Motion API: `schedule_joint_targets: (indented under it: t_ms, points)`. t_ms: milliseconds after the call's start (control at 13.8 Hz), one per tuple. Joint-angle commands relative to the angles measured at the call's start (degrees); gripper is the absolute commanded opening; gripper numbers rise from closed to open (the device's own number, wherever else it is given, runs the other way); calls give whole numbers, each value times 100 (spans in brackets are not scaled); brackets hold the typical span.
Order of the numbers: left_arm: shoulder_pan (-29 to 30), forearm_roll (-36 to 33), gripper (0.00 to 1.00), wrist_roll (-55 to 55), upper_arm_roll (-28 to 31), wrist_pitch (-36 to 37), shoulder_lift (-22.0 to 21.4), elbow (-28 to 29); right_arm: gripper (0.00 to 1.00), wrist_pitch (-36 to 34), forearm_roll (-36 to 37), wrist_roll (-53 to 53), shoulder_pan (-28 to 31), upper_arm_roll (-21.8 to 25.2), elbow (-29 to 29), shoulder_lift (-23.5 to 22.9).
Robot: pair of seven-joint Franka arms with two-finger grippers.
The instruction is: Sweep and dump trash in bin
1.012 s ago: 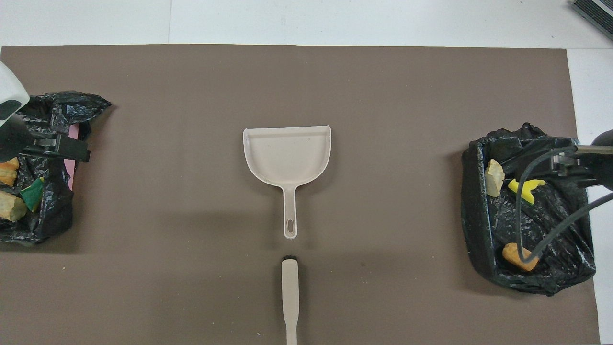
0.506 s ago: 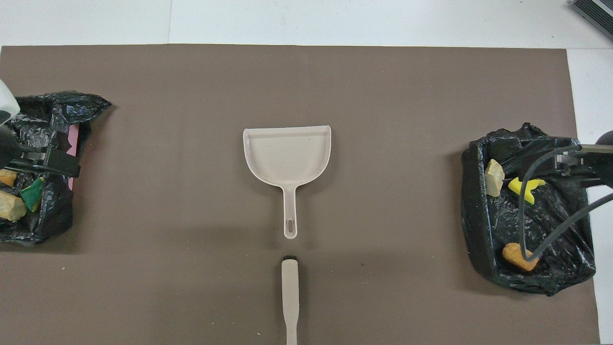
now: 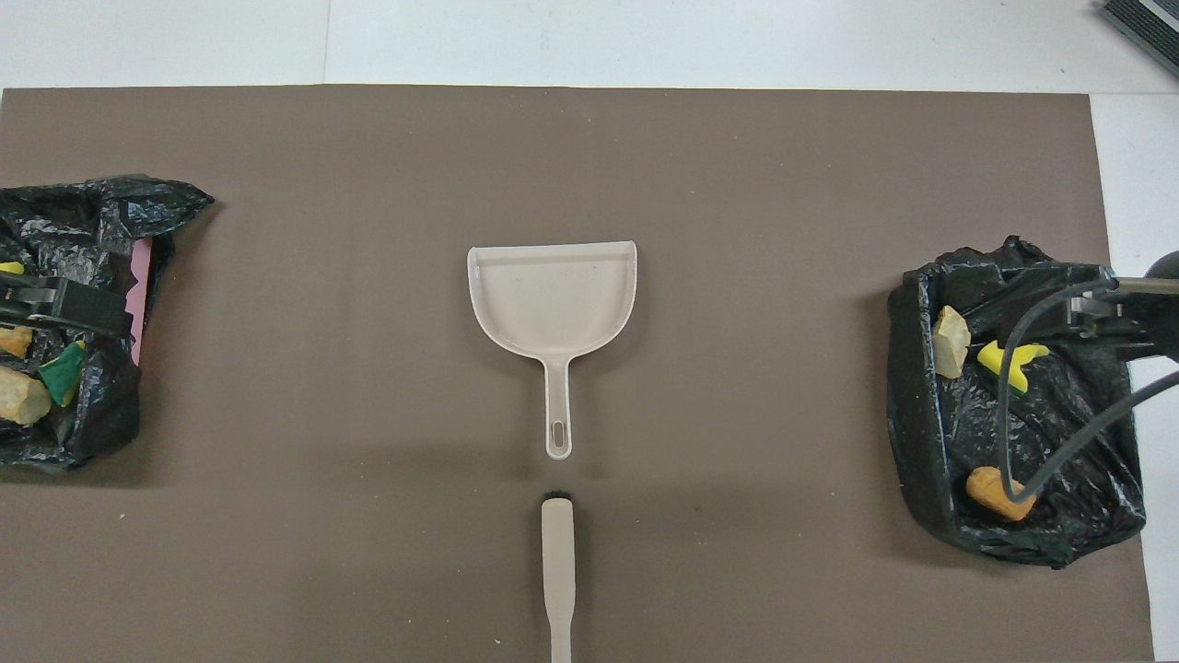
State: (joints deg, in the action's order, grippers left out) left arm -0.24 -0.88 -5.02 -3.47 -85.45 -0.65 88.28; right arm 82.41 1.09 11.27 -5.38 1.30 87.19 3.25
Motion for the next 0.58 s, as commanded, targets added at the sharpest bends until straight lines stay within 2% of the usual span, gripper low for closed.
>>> schedule_joint_targets:
  t_ms: [0, 506]
  points:
    - [33, -27, 100, -69, -22, 98, 3, -21, 100, -76, 50, -133, 72, -25, -35, 18]
    - [-11, -18, 100, -60, -40, 266, 74, -153, 100, -76, 50, -125, 72, -25, -35, 18]
